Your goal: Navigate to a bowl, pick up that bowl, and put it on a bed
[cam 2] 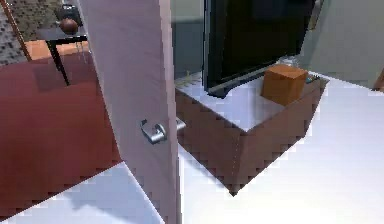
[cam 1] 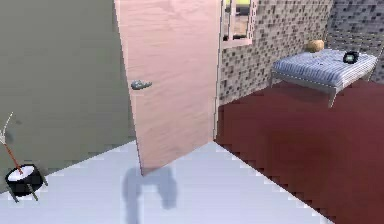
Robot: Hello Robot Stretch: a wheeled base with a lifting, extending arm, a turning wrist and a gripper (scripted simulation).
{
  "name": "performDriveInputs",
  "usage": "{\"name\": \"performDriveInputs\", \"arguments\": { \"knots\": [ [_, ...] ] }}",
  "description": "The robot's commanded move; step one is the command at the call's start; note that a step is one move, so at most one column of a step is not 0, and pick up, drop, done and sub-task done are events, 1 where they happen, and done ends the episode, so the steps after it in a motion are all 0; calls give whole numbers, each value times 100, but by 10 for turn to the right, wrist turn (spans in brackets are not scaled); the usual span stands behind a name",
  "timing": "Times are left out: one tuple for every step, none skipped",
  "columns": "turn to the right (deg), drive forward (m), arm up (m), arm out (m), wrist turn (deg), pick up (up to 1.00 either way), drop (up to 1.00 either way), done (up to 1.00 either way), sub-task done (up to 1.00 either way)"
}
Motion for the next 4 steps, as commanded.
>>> {"name": "performDriveInputs", "arguments": {
  "knots": [
    [0,65,0,0,0,0,0,0,0],
    [450,0,0,0,0,0,0,0,0],
    [180,0,0,0,0,0,0,0,0],
    [30,0,0,0,0,0,0,0,0]
  ]
}}
